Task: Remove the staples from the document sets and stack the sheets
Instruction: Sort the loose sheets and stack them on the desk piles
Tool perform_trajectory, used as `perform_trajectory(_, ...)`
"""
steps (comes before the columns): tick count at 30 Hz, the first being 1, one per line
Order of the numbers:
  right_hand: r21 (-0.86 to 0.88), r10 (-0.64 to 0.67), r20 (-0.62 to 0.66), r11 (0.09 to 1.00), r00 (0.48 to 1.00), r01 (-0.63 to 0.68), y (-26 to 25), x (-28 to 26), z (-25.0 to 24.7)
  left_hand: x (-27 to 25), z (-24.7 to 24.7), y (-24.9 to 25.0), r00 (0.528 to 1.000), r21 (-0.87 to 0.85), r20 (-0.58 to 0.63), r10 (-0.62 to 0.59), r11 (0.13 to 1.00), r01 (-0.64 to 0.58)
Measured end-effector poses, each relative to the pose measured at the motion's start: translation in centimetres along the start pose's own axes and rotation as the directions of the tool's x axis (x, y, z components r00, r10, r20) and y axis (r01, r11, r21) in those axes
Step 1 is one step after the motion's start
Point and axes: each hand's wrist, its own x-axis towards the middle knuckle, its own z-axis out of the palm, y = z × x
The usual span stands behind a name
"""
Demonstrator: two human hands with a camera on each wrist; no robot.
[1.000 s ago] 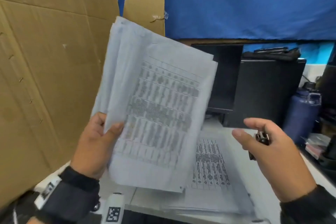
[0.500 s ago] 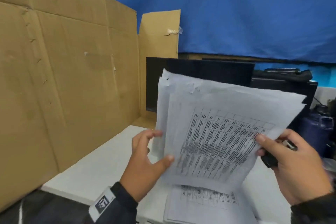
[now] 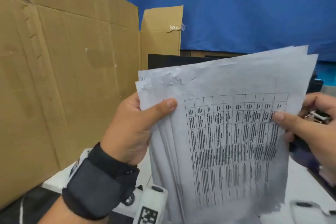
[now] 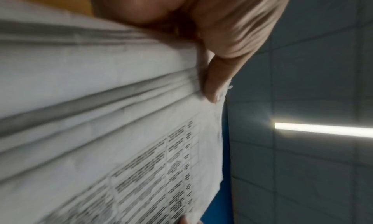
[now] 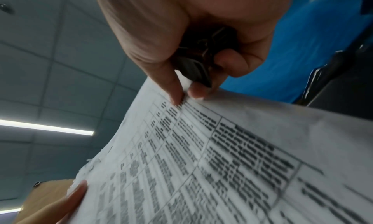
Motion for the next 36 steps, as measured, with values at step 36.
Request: perform_trajectory(36,-0.395,0.288,0.392,0.910,0.874,-0.123,8.2,-6.0,12.6,-5.0,-5.2,-17.8,0.689,-0.338,0.107,-0.717,0.626,0.703)
